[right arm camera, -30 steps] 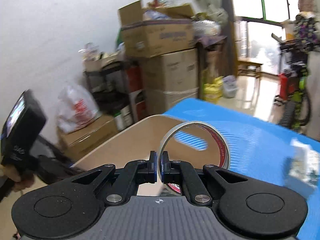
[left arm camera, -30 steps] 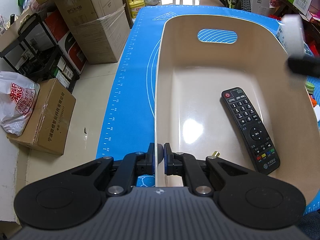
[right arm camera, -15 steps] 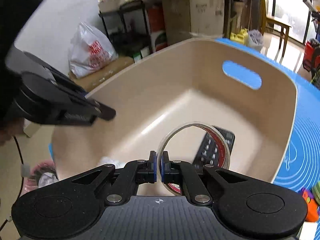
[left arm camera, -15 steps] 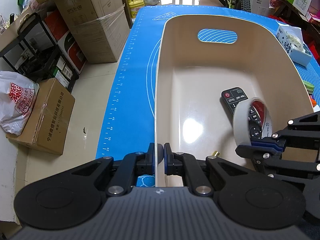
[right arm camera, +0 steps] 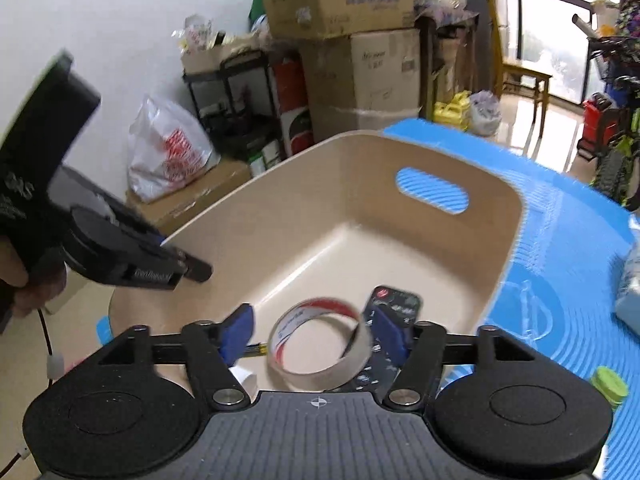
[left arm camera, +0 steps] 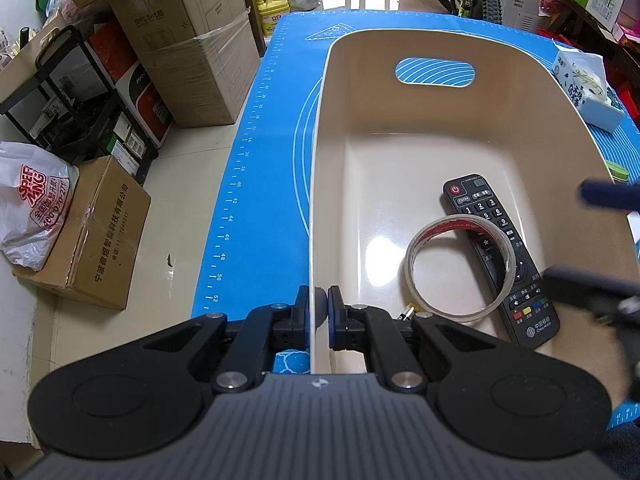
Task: Organize rigid objects
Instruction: 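Move the right gripper back to the green round tin on the mat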
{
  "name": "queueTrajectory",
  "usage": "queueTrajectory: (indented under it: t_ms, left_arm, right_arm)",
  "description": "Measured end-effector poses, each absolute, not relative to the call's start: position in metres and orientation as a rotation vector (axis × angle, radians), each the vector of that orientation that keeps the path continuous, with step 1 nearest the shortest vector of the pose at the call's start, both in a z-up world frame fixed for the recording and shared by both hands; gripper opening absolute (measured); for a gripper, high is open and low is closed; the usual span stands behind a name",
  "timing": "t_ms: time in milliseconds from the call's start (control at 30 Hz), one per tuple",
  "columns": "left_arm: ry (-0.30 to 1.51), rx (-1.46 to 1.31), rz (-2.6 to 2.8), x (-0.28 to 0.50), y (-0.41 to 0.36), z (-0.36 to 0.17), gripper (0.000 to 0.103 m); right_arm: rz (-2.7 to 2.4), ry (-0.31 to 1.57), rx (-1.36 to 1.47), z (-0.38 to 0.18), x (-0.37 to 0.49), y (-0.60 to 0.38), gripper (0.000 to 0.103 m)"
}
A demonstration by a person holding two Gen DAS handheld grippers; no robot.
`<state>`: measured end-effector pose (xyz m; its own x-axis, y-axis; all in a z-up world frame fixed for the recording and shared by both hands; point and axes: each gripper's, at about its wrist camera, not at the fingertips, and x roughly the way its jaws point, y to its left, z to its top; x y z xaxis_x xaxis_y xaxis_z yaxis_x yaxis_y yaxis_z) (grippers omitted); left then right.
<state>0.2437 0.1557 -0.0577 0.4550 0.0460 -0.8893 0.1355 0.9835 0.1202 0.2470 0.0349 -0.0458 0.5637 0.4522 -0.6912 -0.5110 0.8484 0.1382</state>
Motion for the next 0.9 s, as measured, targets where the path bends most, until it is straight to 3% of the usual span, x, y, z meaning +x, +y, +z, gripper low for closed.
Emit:
queueTrajectory:
  t_ms: [133, 367, 900]
  left_arm:
    - [1.099, 0.183, -0.056, 0.244, 0.156, -0.058, 0.009]
    - [1.100, 0.186, -0.056, 0.244, 0.155, -0.058, 0.009]
    - [1.101, 0.187, -0.051, 0.243, 0.155, -0.058, 0.009]
  right_arm:
    - [0.519, 0.725, -0.008, -0.033, 0.244, 0.007, 0.092]
    - [0.398, 0.627, 0.007, -0.011, 0.242, -0.044, 0.101]
    - [0.138, 0.725, 0.031, -0.067, 0.261, -0.148, 0.101]
